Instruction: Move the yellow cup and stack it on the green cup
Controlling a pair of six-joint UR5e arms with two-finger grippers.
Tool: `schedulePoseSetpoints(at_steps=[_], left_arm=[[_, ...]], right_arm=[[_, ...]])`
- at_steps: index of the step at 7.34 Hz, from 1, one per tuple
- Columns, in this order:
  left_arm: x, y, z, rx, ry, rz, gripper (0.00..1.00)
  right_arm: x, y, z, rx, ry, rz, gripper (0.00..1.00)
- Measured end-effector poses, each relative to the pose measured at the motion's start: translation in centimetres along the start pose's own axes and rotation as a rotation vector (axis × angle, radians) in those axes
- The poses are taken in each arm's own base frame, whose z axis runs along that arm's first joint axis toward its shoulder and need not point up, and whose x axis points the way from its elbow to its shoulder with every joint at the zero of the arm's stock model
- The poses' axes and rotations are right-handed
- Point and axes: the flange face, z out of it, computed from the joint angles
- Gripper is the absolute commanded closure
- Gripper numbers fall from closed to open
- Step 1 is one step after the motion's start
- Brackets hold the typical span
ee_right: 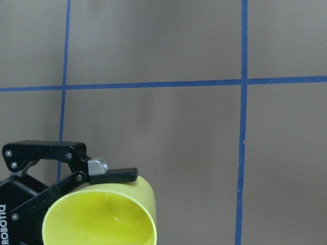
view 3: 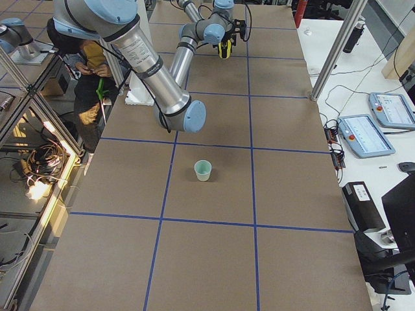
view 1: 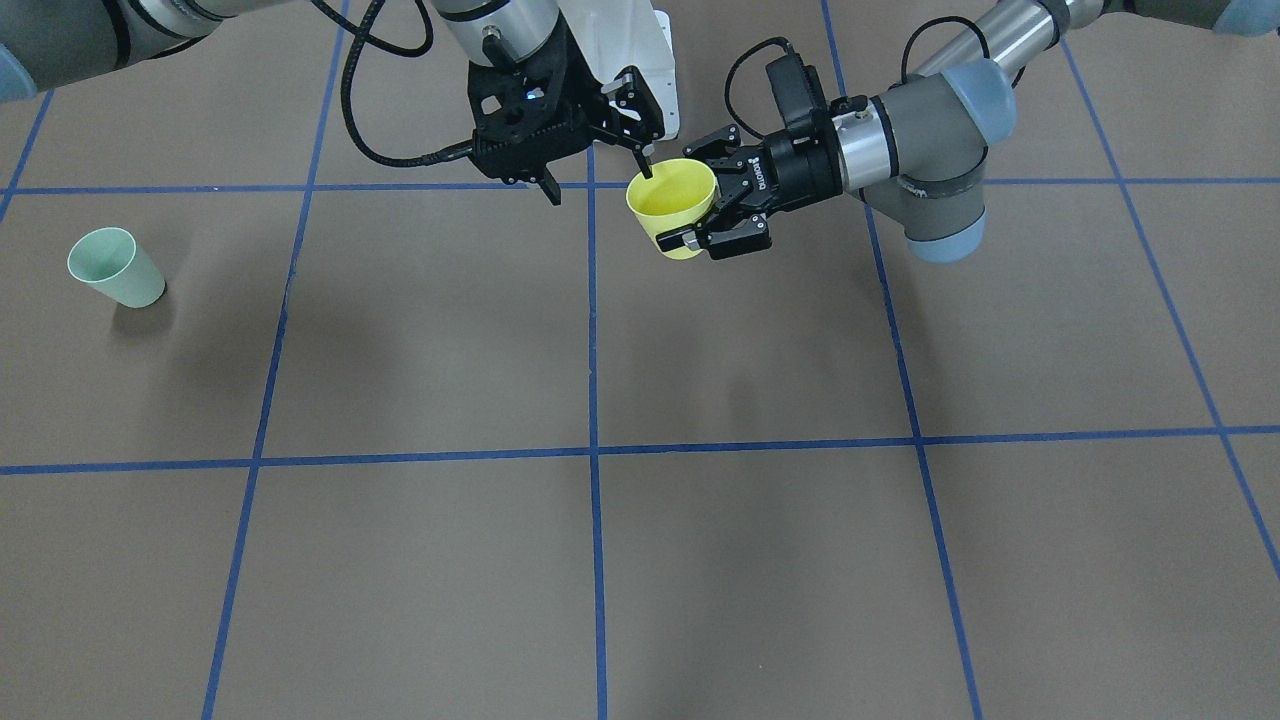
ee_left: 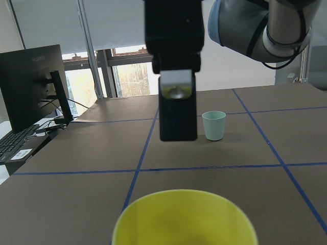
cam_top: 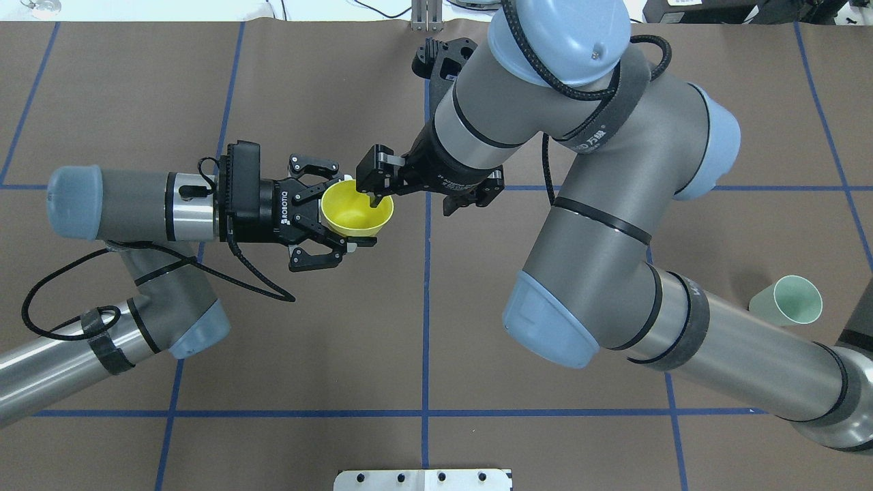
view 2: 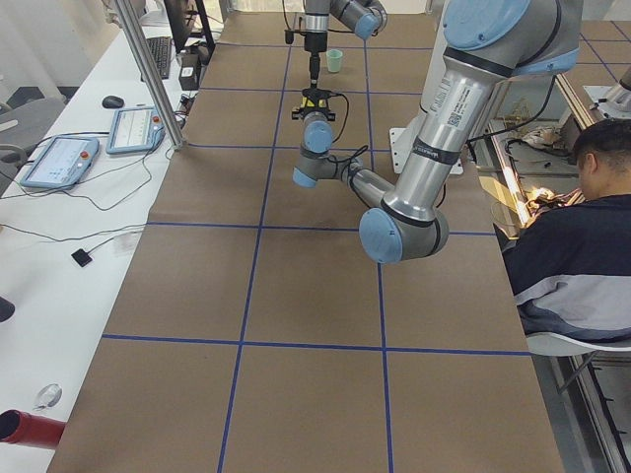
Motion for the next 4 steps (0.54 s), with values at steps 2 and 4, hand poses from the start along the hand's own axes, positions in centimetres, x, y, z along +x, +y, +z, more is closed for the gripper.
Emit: schedulePoseSetpoints(at_steps=[2,4], left_arm=[[1.09,-0.08,0.18,0.038,0.022,0.011,0.64],[1.50,-0.13,0.08,0.060,0.031,0.019,0.64]], right_arm=[[-0.33,0.64,0.53,-0.010,0.000,-0.007,0.21],[-0.44,1.08,0.93,-0.019,0.001,-0.008,0.33]])
